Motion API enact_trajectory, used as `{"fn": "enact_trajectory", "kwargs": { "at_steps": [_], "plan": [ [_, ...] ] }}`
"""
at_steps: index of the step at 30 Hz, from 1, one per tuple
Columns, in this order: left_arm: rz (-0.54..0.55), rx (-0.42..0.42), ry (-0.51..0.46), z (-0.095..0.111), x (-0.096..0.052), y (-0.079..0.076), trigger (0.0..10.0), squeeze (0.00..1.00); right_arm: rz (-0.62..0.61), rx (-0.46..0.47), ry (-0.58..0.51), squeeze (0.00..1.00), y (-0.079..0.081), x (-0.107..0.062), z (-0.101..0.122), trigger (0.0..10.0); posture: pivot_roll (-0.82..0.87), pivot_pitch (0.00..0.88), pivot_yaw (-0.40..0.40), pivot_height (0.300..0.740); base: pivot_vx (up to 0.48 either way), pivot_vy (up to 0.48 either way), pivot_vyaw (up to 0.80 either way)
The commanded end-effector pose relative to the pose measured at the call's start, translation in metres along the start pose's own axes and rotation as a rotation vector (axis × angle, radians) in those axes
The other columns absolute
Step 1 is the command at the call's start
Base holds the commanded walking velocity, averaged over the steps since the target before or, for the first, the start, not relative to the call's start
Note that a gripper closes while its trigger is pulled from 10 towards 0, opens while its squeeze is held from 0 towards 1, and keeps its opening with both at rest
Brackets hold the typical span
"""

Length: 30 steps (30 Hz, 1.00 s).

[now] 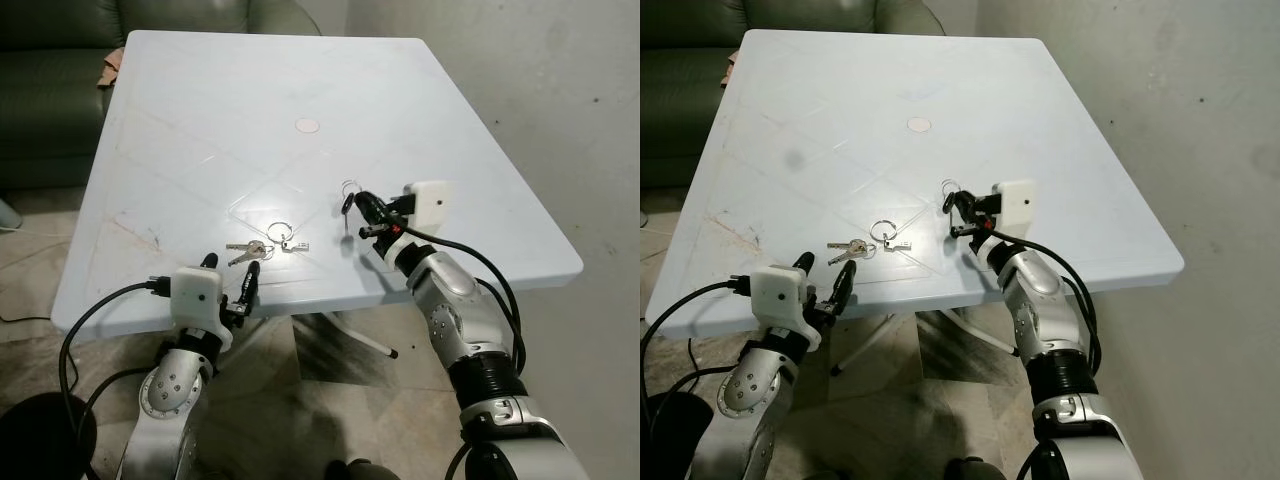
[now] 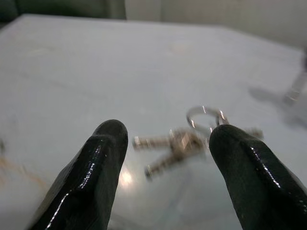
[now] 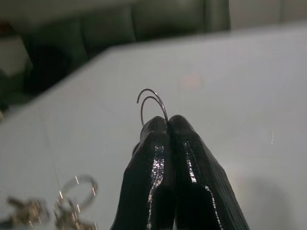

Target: Hang keys on a hook

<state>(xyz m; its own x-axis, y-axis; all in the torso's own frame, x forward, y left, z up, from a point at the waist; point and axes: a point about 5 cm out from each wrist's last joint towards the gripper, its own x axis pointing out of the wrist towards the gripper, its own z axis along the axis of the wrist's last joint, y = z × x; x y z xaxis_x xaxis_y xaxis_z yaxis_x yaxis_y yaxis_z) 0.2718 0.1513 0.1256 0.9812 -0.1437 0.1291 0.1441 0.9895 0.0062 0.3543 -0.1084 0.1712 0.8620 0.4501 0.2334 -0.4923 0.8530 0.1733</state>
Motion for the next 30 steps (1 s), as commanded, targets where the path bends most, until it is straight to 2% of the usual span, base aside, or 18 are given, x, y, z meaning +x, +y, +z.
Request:
{"fn": "enact_trajectory", "kwargs": {
  "at_steps": [1, 6, 8, 9, 11, 13, 17, 24, 27, 30],
  "plan": [
    [0.023, -0.014, -0.001, 0.001, 0.002, 0.004, 10.0, 0.0, 0.006, -0.039, -0.082, 0.0, -0.002, -0.004, 0.015, 10.0, -0.02, 0.081, -0.073, 0.74, 0.0, 0.0, 0.0],
    [0.023, -0.014, -0.003, 0.001, 0.002, 0.004, 10.0, 0.0, 0.004, -0.034, -0.079, 0.0, -0.001, -0.005, 0.015, 10.0, -0.02, 0.081, -0.073, 0.74, 0.0, 0.0, 0.0],
    [0.042, 0.022, -0.063, 0.016, 0.006, 0.013, 10.0, 0.0, 0.01, -0.081, -0.139, 0.0, -0.002, -0.013, 0.024, 10.0, -0.03, 0.069, -0.069, 0.74, 0.0, 0.0, 0.0],
    [0.042, 0.022, -0.063, 0.016, 0.006, 0.013, 10.0, 0.0, 0.01, -0.081, -0.139, 0.0, -0.002, -0.013, 0.024, 10.0, -0.03, 0.069, -0.069, 0.74, 0.0, 0.0, 0.0],
    [0.113, 0.01, -0.109, 0.03, 0.005, 0.03, 10.0, 0.0, -0.053, -0.12, -0.2, 0.0, -0.007, -0.023, 0.033, 10.0, -0.04, 0.045, -0.067, 0.74, 0.0, 0.0, 0.0],
    [0.13, 0.011, -0.115, 0.031, 0.005, 0.033, 10.0, 0.0, -0.064, -0.135, -0.202, 0.0, -0.008, -0.025, 0.033, 10.0, -0.04, 0.046, -0.067, 0.74, 0.0, 0.0, 0.0],
    [0.197, -0.013, -0.126, 0.034, 0.003, 0.04, 10.0, 0.0, -0.132, -0.161, -0.161, 0.0, -0.011, -0.032, 0.024, 10.0, -0.04, 0.041, -0.062, 0.74, 0.0, 0.0, 0.0],
    [0.215, -0.023, -0.104, 0.027, 0.0, 0.043, 10.0, 0.0, -0.178, -0.171, -0.146, 0.0, -0.014, -0.037, 0.019, 10.0, -0.05, 0.035, -0.06, 0.74, 0.0, 0.0, 0.0],
    [0.241, -0.049, -0.088, 0.024, 0.003, 0.049, 10.0, 0.0, -0.215, -0.18, -0.082, 0.0, -0.017, -0.037, 0.013, 10.0, -0.06, 0.032, -0.054, 0.74, 0.0, 0.0, 0.0],
    [0.243, -0.046, -0.089, 0.025, 0.006, 0.05, 10.0, 0.0, -0.224, -0.172, -0.077, 0.0, -0.018, -0.036, 0.012, 10.0, -0.06, 0.031, -0.052, 0.74, 0.0, 0.0, -0.41]
  ]
}}
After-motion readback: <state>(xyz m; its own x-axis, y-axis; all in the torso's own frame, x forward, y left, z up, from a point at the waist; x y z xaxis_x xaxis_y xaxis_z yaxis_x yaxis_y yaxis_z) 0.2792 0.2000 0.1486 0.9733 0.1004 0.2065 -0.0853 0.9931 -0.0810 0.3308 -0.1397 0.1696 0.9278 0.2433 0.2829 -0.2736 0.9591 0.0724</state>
